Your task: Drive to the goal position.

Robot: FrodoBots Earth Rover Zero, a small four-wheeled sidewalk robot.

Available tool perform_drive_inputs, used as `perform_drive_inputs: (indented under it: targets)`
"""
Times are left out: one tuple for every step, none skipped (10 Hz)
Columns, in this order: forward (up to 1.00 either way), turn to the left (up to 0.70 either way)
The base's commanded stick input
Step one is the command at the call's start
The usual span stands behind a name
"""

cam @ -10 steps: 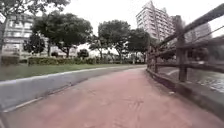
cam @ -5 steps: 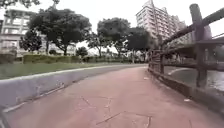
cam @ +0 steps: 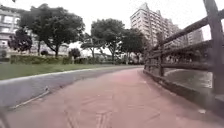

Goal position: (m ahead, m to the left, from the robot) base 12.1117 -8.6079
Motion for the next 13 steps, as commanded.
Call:
perform_drive_inputs:
  targets:
    - [1.00, 0.00]
    - [1.00, 0.00]
    - [1.00, 0.00]
    - [1.00, 0.00]
    - [1.00, 0.00]
    - [0.98, 0.00]
    - [0.96, 0.00]
    - [0.96, 0.00]
    - [0.96, 0.00]
    - [0.98, 0.00]
    - [1.00, 0.00]
    - [0.99, 0.00]
    - [0.99, 0.00]
